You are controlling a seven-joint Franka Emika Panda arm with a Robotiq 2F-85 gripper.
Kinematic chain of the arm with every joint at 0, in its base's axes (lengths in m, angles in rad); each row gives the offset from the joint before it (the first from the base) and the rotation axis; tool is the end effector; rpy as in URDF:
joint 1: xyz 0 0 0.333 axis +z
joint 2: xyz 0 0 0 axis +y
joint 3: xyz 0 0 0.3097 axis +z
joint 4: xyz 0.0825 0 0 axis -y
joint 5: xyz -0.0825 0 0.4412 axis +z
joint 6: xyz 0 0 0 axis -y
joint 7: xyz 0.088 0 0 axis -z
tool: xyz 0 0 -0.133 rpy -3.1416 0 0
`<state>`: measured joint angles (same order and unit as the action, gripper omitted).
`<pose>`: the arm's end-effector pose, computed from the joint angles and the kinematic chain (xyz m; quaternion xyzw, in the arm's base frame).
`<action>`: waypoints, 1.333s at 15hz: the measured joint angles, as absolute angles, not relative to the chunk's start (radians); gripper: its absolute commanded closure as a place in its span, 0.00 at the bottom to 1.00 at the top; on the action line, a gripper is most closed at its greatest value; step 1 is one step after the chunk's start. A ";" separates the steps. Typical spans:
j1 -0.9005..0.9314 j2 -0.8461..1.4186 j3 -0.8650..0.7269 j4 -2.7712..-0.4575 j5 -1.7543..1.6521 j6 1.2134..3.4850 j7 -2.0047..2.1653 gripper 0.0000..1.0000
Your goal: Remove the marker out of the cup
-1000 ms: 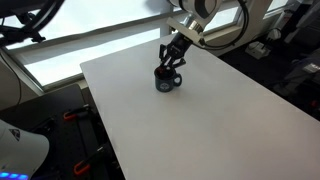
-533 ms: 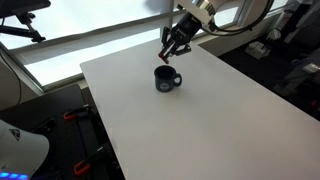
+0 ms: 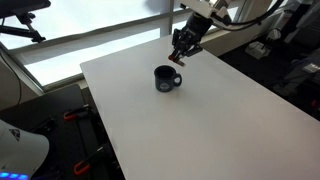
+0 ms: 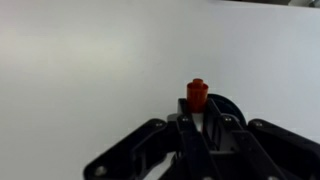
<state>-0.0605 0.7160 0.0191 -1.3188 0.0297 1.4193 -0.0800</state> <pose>0.6916 -0.0263 0.2296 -0.9527 -0.0157 0.3009 0.0397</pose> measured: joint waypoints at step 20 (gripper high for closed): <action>-0.025 0.825 -0.120 -1.466 -0.044 1.824 0.350 0.95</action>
<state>-0.0250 0.8249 -0.1197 -1.4661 -0.0441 1.8238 0.3499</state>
